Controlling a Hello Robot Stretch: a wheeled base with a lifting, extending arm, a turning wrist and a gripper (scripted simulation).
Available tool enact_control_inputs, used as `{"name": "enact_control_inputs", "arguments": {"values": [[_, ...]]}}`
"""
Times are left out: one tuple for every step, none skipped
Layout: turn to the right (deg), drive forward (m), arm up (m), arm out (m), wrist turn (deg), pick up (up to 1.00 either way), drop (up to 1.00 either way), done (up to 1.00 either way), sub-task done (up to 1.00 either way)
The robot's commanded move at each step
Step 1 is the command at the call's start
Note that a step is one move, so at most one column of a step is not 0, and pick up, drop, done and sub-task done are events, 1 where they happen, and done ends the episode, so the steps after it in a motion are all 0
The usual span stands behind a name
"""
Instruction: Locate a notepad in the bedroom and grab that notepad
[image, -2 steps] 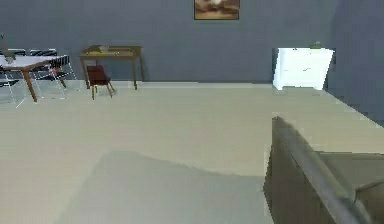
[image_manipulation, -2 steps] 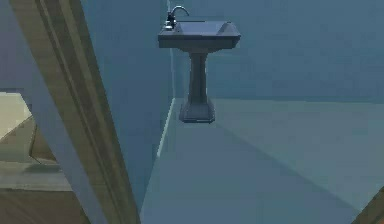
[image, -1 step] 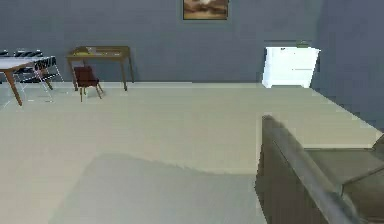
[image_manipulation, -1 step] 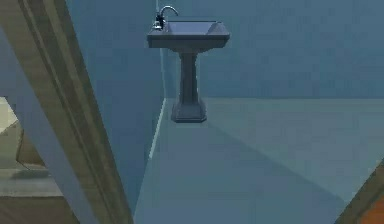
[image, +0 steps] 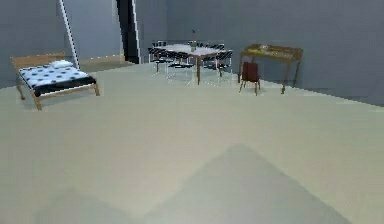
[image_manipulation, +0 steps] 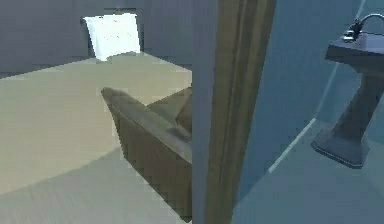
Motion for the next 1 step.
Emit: {"name": "enact_control_inputs", "arguments": {"values": [[-36.0, 0.0, 0.0, 0.0, 0.0, 0.0, 0.0, 0.0, 0.0]]}}
